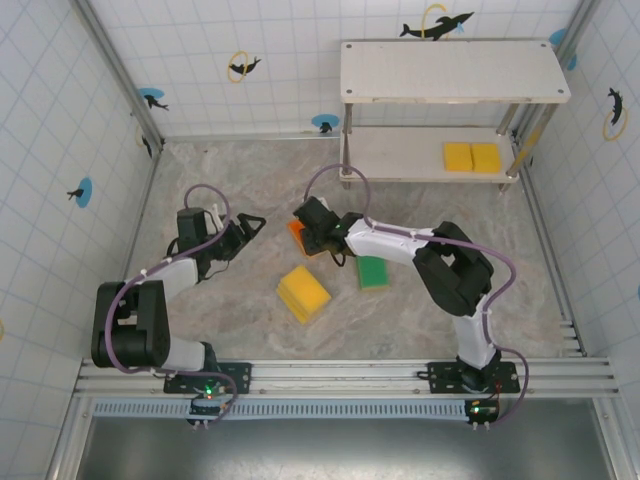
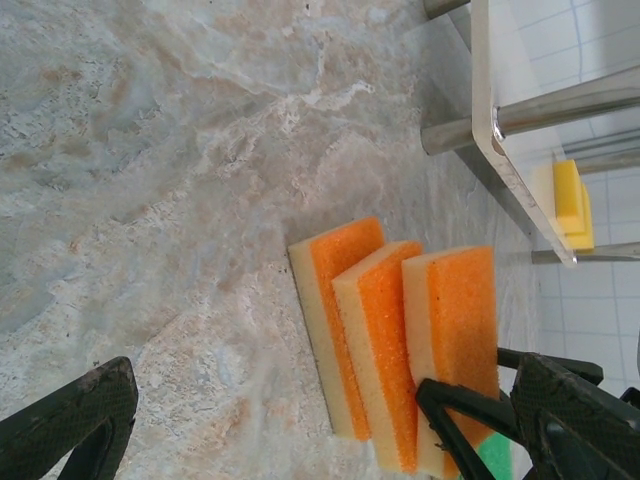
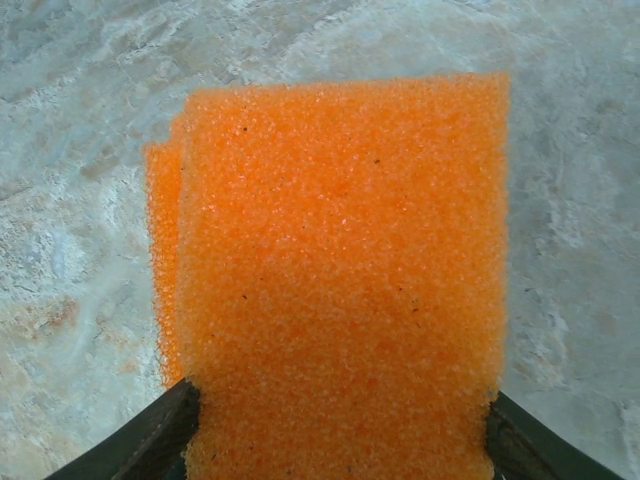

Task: Place and organize the cleaning sponges onto the shelf

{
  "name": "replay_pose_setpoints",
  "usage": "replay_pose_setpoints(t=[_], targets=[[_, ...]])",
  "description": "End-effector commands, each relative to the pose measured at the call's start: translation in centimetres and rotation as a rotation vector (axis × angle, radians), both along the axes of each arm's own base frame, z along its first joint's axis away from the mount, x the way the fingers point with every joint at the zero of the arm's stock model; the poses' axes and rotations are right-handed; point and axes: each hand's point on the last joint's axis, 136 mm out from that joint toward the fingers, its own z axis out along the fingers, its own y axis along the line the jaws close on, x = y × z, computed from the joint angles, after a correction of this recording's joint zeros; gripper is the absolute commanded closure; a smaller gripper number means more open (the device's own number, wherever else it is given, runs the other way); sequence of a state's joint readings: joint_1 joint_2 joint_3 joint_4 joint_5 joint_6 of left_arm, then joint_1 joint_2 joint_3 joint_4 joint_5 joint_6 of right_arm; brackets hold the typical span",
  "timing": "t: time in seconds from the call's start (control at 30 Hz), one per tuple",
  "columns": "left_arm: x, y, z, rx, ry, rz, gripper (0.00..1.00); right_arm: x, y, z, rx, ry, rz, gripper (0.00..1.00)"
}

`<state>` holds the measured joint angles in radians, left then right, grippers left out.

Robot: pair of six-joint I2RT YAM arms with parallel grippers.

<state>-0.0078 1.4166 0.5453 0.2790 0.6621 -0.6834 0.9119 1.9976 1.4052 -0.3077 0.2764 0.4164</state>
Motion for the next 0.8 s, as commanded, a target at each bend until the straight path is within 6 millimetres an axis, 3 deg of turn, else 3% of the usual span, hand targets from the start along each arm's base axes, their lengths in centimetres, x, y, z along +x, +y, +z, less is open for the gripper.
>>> replay_pose_setpoints(t=[0.0, 0.4, 0.6, 0.77], targets=[[1.0, -0.2, 0.9, -0.006, -0.028, -0.001, 0.03, 0.0, 0.5, 2.6, 0.059, -0.034, 0.033, 0.39], [1.0, -0.7, 0.7, -0.011, -0.022, -0.017, 0.02, 0.3, -0.8, 4.1, 0.137, -0.034, 0.040, 0.38], [1.1, -0.9, 0.8, -0.014, -0.027, -0.028, 0.03, 1.6, -4.5, 4.5, 0.101, -0.053, -0.014, 0.38], [1.2, -1.0, 1.1, -0.011, -0.035, -0.038, 0.02, 2.8, -9.0, 4.8, 0.073, -0.090, -0.097, 0.38]])
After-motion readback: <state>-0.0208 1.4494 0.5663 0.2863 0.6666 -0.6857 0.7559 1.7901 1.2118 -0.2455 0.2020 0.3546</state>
